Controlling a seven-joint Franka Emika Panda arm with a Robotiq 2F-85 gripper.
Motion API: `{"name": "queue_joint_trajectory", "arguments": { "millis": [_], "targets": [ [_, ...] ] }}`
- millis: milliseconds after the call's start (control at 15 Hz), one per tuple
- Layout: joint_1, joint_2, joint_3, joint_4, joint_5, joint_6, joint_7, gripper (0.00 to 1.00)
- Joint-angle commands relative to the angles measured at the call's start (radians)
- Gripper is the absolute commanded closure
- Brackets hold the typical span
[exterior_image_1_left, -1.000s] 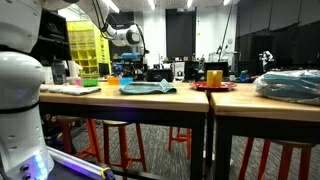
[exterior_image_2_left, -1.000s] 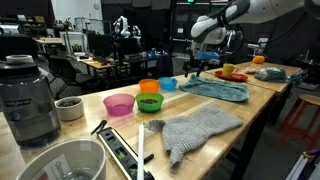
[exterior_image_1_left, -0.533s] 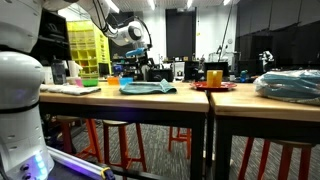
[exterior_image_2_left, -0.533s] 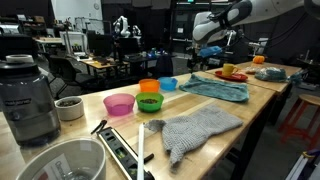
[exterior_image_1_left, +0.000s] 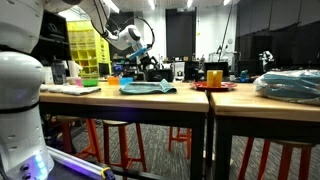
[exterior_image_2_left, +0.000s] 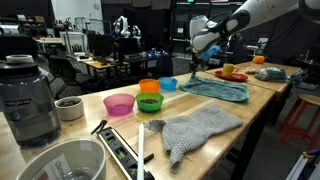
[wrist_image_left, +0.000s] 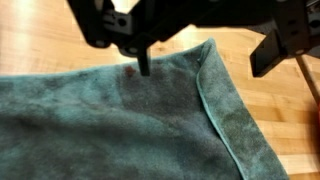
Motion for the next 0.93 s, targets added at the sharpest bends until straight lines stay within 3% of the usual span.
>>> {"name": "queue_joint_trajectory", "arguments": {
  "millis": [0, 867],
  "targets": [
    [0.02, 0.02, -0.021, -0.002, -0.091, 0.023, 0.003, 0.0],
    [0.016, 0.132, -0.07, 0.03, -0.212, 0.102, 0.052, 0.02]
  ]
}}
